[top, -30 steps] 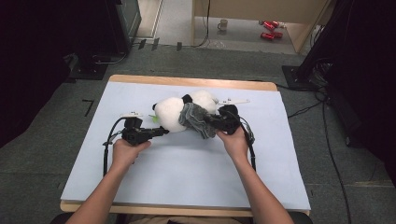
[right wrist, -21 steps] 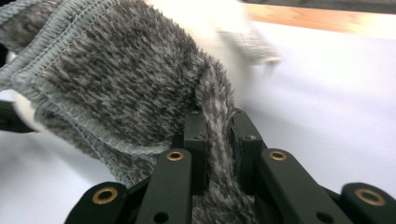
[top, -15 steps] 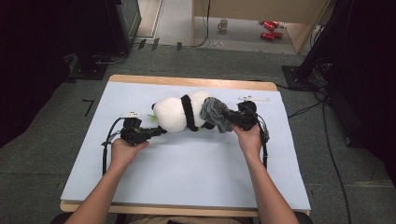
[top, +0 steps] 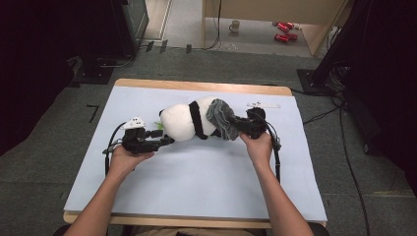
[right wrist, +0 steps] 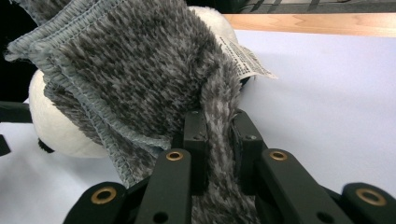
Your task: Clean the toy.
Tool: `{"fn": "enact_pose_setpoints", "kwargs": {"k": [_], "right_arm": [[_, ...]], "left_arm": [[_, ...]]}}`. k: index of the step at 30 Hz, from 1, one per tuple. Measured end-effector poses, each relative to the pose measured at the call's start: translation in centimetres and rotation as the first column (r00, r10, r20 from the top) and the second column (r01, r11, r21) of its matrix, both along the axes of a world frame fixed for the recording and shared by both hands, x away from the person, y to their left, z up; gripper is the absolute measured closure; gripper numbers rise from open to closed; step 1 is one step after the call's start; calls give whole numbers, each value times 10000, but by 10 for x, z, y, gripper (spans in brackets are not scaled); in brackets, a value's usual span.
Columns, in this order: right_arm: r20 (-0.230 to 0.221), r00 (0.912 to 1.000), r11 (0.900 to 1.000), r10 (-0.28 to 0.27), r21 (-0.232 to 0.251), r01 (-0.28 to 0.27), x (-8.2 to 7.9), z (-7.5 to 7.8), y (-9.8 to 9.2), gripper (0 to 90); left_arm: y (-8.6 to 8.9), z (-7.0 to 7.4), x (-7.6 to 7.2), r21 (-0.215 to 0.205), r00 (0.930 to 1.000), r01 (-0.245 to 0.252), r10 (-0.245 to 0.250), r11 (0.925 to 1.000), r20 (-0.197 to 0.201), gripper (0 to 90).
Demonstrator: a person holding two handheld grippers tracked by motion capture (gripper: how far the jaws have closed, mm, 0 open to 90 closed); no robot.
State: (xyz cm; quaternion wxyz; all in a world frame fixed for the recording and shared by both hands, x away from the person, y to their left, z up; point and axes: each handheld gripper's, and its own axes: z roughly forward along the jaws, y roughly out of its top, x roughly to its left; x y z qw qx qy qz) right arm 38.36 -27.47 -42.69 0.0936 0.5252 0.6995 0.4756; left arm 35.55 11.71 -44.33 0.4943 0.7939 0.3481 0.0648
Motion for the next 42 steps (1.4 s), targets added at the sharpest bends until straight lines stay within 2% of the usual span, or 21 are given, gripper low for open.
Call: {"fn": "enact_pose_setpoints", "kwargs": {"k": [3,6,7,9,12,16,19,22,24,27,28,30,31,32,34,35,36,38,39,40,42], "right_arm": [[-35,10000,10000,-6,-21,6,0,0,0,798],[-47,10000,10000,-23,-30,23,0,-1,0,797],[-53,10000,10000,-27,-34,27,0,-1,0,797],[-51,10000,10000,-18,-27,18,0,0,0,796],[-17,10000,10000,-40,-67,40,-1,0,-1,794],[2,10000,9999,-81,-70,81,-3,1,-2,794],[-10,9999,9999,-100,-90,100,-4,1,-3,793],[146,9998,9999,-159,-13,159,-6,5,-4,793],[292,9994,9998,-160,109,157,-8,10,-5,793],[568,9983,9995,-94,313,76,-11,19,-4,793],[666,9978,9991,-54,414,27,-13,23,-4,793],[942,9955,9984,111,548,-163,-17,34,-1,793],[1055,9943,9979,170,606,-235,-19,39,1,794],[1229,9919,9966,316,716,-407,-23,46,3,794],[1519,9869,9942,544,834,-676,-29,58,9,795],[1648,9841,9927,664,882,-818,-32,63,13,795],[1689,9822,9908,823,923,-989,-35,68,17,795],[1681,9790,9861,1152,996,-1331,-41,74,27,796],[1697,9768,9833,1308,1032,-1496,-43,75,31,798],[1649,9742,9791,1540,1071,-1728,-46,77,38,799],[1606,9675,9713,1953,1050,-2135,-51,78,51,800]], "left_arm": [[-3,1,2,24,9995,171,-172,9999,259,399],[-10,-7,7,303,9999,148,-150,9994,42,362],[-15,-11,10,564,10000,87,-86,9984,-12,357],[-21,-16,13,732,9999,-86,81,9973,72,347],[-29,-18,16,655,9978,-621,605,9959,263,331],[-36,-20,19,539,9906,-1365,1364,9892,49,424],[-39,-20,23,581,9857,-1686,1685,9840,65,560],[-38,-19,24,364,9864,-1599,1611,9865,-319,685],[-36,-14,25,-48,9847,-1497,1487,9887,-914,738],[-36,-5,26,-450,9830,-1017,934,9938,-1579,773],[-36,0,25,-789,9774,-913,741,9927,-1981,778],[-34,7,23,-1344,9671,-741,383,9882,-2515,780],[-31,13,21,-1763,9578,-792,259,9811,-2863,780],[-28,16,20,-2138,9438,-812,62,9735,-3305,779],[-22,21,16,-2658,9201,-1034,-94,9585,-3916,778],[-21,21,15,-2753,9017,-1120,-188,9548,-4320,777],[-20,22,13,-2723,8990,-1217,-103,9545,-4379,775],[-22,22,11,-2373,9043,-1192,68,9641,-4268,771],[-24,21,10,-2315,9088,-1203,132,9654,-4171,768],[-25,20,11,-2322,9091,-1216,144,9650,-4163,766],[-29,18,13,-2205,9145,-1227,239,9677,-4038,760]]}}
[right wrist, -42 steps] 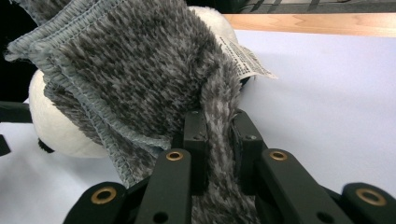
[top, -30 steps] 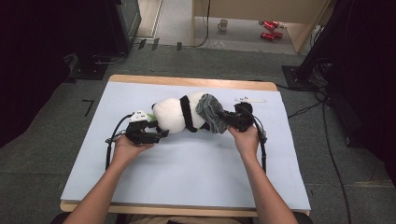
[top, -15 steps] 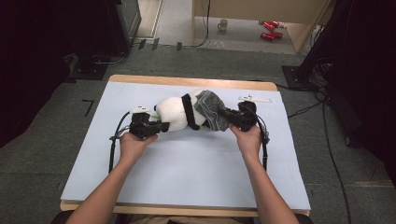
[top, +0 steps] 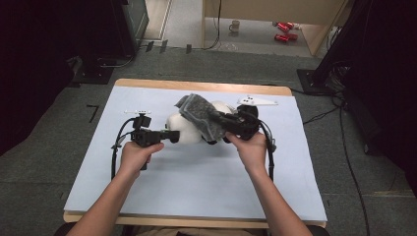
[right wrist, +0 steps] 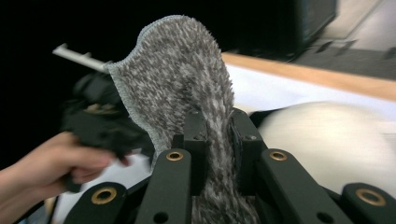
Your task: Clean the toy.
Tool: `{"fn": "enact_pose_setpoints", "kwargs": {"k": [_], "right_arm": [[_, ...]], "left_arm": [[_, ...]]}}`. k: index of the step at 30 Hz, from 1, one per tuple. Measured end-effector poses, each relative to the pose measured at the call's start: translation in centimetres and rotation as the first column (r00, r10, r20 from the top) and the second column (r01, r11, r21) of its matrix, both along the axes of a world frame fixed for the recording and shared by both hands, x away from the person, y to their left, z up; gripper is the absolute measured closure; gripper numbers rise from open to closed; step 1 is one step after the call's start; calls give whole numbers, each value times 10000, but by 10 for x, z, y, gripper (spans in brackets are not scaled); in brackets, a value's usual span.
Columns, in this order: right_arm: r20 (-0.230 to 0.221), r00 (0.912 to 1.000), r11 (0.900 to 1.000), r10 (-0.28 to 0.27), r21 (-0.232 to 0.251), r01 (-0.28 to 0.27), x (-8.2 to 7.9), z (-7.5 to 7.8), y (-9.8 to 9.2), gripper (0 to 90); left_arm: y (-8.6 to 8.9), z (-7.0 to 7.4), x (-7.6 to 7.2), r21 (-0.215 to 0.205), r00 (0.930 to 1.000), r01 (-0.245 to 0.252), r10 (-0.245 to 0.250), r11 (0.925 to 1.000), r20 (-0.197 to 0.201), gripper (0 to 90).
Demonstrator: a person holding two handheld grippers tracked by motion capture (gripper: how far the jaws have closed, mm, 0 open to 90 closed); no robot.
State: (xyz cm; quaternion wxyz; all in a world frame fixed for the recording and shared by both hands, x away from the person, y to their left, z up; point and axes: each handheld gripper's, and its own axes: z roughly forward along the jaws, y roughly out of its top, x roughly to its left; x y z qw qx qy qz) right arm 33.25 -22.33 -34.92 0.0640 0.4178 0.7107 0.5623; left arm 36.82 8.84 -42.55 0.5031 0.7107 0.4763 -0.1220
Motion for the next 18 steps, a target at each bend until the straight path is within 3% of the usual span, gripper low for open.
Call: {"fn": "enact_pose_setpoints", "kwargs": {"k": [4,6,8,13,15,17,18], "right_arm": [[-449,9977,9976,512,-442,-531,-2,-12,24,802],[-724,9968,9941,331,-1007,-403,3,-26,29,805],[-779,9969,9882,56,-1519,-175,9,-38,29,806],[-914,9953,9875,-328,-1568,182,19,-46,18,810],[-850,9953,9861,-462,-1632,318,20,-46,16,810],[-765,9953,9858,-586,-1615,456,22,-46,13,810],[-785,9949,9857,-634,-1610,501,23,-46,11,809]], "left_arm": [[-3,-2,0,204,9996,-18,12,9998,299,750],[-3,-2,-1,312,9992,-68,56,9995,407,742],[-3,-2,-2,716,9971,-89,34,9974,764,728],[-8,-1,-6,1233,9867,60,-259,9924,1606,599],[-8,0,-8,1372,9762,165,-457,9904,2121,549],[-5,0,-10,1428,9583,394,-779,9890,2750,472],[-3,0,-11,1537,9456,393,-865,9873,3137,428]]}}
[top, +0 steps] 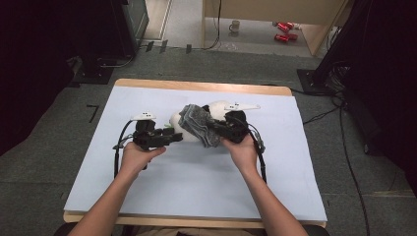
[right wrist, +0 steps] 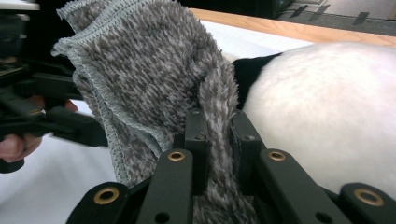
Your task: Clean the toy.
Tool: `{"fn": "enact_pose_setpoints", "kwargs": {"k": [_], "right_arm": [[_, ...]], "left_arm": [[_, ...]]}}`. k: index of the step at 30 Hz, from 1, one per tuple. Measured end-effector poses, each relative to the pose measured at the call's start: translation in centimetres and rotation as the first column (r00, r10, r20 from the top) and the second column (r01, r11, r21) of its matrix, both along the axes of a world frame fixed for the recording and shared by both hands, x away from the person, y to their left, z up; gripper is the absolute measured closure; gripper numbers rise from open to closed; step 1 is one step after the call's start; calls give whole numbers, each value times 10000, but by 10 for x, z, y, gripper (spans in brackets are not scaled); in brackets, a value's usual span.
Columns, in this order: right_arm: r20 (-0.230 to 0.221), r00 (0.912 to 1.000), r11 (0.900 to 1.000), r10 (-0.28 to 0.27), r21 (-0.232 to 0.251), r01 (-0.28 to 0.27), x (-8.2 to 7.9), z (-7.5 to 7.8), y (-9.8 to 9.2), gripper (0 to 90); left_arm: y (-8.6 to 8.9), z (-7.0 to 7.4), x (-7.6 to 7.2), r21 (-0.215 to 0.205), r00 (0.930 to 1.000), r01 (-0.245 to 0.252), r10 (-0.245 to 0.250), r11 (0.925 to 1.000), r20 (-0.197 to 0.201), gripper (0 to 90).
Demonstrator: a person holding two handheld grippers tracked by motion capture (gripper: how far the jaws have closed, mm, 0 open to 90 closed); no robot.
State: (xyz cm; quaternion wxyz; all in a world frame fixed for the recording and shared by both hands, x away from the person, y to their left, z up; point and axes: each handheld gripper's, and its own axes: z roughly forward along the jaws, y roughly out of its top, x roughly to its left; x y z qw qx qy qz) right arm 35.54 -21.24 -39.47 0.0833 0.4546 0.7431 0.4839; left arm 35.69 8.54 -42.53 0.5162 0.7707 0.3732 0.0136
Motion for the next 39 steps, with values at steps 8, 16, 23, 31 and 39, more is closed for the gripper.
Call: {"fn": "enact_pose_setpoints", "kwargs": {"k": [8,16,23,31,39], "right_arm": [[49,9999,9999,-101,32,101,5,0,-2,810],[-105,9999,9999,60,114,-59,5,1,1,809],[126,9982,9972,582,465,-587,-8,15,12,809],[-582,9909,9925,1216,195,-1207,-13,-5,36,809],[24,9991,9949,428,-914,-424,-4,-13,21,808]], "left_arm": [[-4,-16,-1,636,9880,746,-824,9952,1305,271],[-9,-27,5,591,9877,449,-532,9972,1471,327],[-10,-29,6,686,9909,286,-373,9972,1292,500],[-7,-27,10,561,9974,20,-61,9984,723,669],[-6,-26,11,616,9981,44,-81,9981,608,686]]}}
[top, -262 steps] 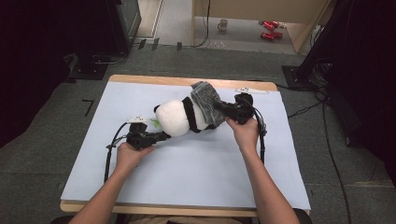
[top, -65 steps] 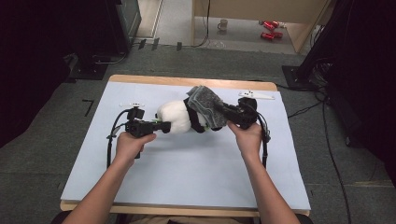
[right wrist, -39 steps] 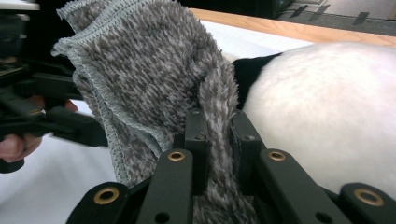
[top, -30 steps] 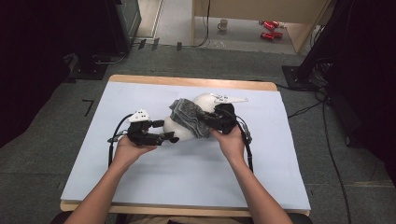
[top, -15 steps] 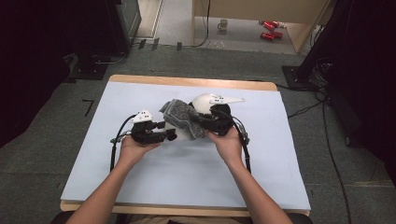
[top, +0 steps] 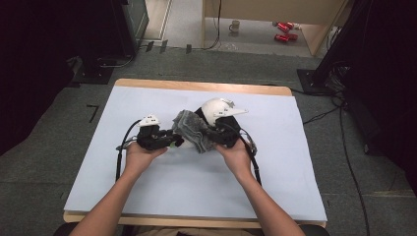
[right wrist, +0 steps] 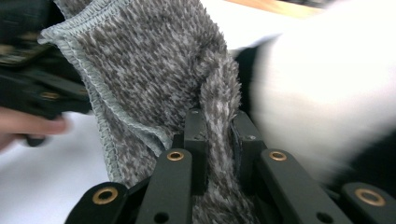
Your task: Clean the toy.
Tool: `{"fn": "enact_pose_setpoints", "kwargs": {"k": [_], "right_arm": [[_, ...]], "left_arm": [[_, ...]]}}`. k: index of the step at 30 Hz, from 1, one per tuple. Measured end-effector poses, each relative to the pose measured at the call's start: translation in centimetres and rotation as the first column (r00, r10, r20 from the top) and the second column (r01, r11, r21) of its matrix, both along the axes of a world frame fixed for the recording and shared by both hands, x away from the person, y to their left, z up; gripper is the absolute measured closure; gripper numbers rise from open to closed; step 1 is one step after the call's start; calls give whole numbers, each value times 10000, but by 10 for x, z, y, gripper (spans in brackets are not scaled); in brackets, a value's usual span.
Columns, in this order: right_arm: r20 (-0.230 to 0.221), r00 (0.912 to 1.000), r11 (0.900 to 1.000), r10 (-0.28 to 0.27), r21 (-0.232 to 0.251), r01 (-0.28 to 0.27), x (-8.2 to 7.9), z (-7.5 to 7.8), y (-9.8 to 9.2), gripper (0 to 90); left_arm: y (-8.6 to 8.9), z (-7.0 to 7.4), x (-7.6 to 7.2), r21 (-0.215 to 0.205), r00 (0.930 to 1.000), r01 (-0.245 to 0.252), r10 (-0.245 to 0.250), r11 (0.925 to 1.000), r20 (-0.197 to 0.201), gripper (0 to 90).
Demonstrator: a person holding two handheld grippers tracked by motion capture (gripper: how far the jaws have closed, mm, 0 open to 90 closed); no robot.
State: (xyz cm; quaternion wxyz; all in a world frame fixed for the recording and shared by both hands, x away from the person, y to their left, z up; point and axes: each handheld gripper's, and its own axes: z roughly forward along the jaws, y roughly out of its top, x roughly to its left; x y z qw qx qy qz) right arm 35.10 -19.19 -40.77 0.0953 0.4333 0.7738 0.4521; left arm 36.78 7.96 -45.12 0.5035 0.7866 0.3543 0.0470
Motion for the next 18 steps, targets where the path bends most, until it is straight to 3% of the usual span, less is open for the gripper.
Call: {"fn": "enact_pose_setpoints", "kwargs": {"k": [3,8,11,18], "right_arm": [[-193,9997,9996,-143,234,148,4,0,-12,815],[200,9994,9995,-266,-182,270,4,9,-17,818],[447,9974,9982,-568,-191,577,5,17,-26,818],[564,9880,9896,-1437,183,1429,10,22,-55,818]], "left_arm": [[-1,2,1,60,10000,41,-40,10000,-78,688],[6,6,6,-154,9981,-68,59,9999,-621,700],[9,6,7,-297,9968,-154,130,9994,-789,712],[11,6,9,-575,9945,-154,93,9982,-1041,732]]}}
